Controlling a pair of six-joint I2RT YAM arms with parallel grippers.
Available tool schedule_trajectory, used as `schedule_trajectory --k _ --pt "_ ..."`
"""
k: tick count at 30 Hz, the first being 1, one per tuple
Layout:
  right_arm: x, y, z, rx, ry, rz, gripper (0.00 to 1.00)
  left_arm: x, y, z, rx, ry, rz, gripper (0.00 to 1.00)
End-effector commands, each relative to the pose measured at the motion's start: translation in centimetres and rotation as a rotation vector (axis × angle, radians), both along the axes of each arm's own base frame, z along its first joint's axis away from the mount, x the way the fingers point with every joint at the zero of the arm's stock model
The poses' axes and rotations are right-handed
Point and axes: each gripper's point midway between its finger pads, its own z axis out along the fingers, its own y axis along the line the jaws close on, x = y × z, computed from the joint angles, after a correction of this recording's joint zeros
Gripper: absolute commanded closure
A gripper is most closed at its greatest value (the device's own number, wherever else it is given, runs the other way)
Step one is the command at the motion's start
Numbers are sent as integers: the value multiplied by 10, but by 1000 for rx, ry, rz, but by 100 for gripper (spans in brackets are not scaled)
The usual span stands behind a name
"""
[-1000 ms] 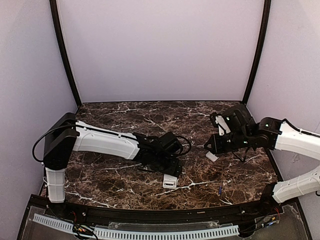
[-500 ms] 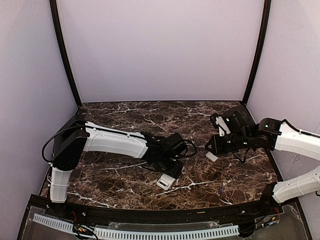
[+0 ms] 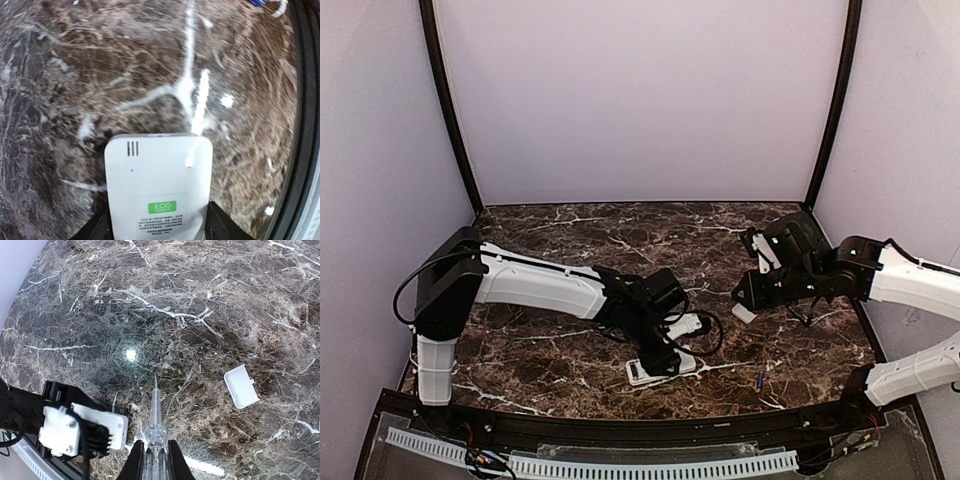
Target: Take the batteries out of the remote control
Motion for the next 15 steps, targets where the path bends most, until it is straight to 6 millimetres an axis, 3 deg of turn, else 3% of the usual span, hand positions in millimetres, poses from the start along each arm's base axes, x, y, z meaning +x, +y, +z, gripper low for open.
schedule_trajectory --k 1,4,12,13,15 --pt "7 0 8 1 -15 -8 100 -29 -3 50 -166 -68 -297 37" --pt "11 3 9 -1 -15 -4 100 -25 -1 63 -164 -97 -294 29" --pt "23 19 7 -11 -2 38 100 -40 13 62 -163 -27 -272 15" --pt "24 22 7 -7 2 47 100 -42 16 62 -167 -13 -253 15" --pt "25 29 6 3 8 76 100 -47 23 80 -212 -4 -218 20"
